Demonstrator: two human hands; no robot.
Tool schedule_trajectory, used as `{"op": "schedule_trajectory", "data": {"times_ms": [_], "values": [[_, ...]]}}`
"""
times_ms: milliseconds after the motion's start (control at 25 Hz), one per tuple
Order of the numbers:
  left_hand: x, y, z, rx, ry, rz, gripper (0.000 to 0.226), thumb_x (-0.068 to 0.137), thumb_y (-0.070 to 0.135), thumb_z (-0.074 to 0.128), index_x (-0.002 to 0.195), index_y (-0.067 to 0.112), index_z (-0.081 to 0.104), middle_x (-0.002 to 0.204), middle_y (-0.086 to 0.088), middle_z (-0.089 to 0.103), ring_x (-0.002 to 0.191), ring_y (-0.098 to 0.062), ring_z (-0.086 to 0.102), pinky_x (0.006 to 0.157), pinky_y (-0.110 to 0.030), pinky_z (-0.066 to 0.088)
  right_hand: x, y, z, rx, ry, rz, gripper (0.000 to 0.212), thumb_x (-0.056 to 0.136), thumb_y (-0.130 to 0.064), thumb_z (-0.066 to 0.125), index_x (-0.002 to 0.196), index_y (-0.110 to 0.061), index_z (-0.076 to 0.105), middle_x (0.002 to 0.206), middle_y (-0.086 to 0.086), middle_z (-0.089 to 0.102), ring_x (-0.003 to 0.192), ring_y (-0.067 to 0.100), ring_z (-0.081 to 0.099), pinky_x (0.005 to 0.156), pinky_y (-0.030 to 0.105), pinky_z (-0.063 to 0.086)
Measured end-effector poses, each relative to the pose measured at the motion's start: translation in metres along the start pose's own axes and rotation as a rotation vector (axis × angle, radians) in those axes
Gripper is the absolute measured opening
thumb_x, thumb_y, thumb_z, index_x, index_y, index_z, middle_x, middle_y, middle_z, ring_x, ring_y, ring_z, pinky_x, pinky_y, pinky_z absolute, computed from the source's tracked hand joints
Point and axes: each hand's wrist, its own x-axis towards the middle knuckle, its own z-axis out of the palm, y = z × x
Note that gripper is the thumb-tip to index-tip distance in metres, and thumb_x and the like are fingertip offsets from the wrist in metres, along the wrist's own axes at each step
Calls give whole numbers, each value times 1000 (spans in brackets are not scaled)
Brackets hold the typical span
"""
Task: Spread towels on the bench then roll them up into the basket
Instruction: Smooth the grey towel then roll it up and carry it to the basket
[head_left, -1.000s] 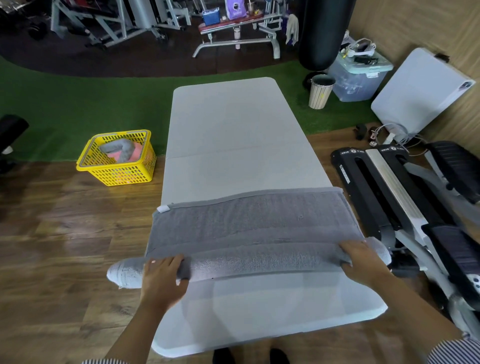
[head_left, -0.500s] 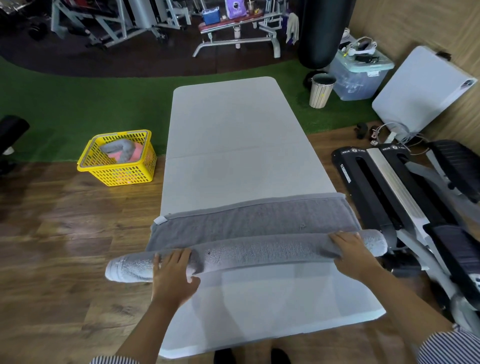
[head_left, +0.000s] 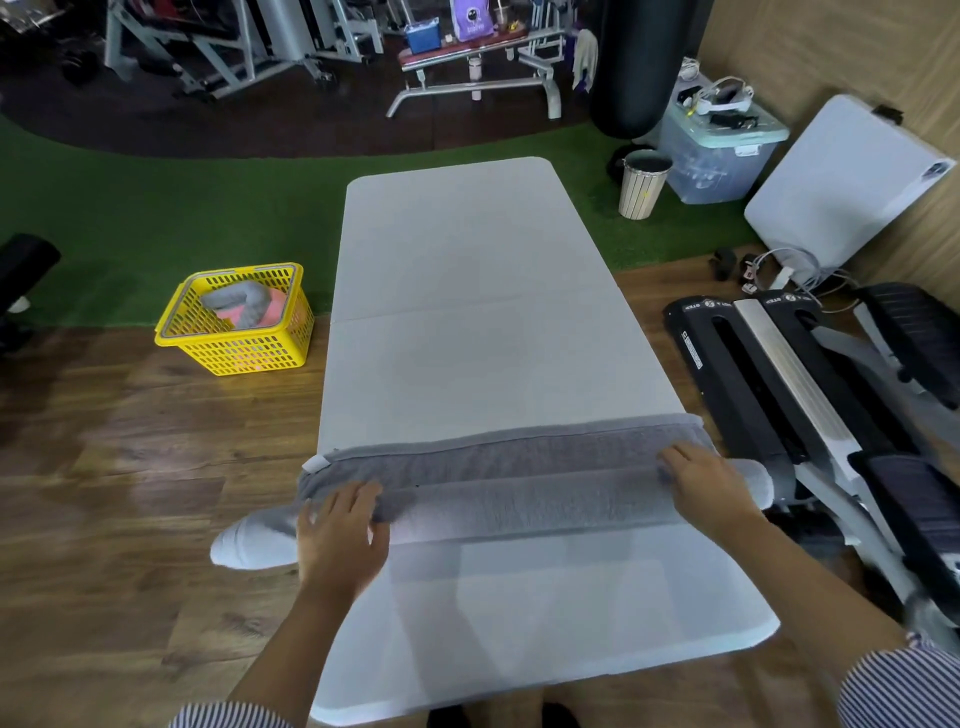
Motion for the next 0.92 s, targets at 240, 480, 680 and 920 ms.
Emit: {"op": "schedule_trajectory", "data": {"times_ms": [240, 480, 680, 920], "values": [[-6, 4, 20, 48, -138, -13, 69, 46, 18, 83, 112, 14, 64, 107, -1, 68, 105, -25, 64, 91, -61, 44, -9, -4, 26, -38, -253, -23, 61, 80, -19, 57, 138, -13, 37, 140, 3, 42, 133, 23, 34, 117, 42, 12], [-8, 7, 9, -74, -34, 144, 40, 52, 29, 70, 91, 19, 67, 73, 9, 69, 65, -19, 67, 64, -37, 49, -12, 1, 22, -53, -180, 45, 50, 80, -13, 55, 128, -17, 44, 129, 0, 51, 124, 20, 42, 117, 44, 7], [-33, 17, 12, -228, -69, 127, 49, 46, 24, 79, 92, 21, 66, 78, 9, 68, 69, -17, 66, 70, -32, 51, -22, -51, 42, -209, -100, -74, 79, 44, -45, 83, 112, -9, 63, 109, 10, 65, 102, 36, 62, 93, 67, 38], [-62, -10, -4, -478, -5, -87, 31, 74, 42, 56, 98, 27, 68, 94, 21, 65, 89, 2, 56, 84, -16, 39, -20, -192, 63, -92, -141, -490, 80, 34, -61, 70, 101, -16, 67, 93, -1, 69, 82, 20, 68, 76, 50, 54]]}}
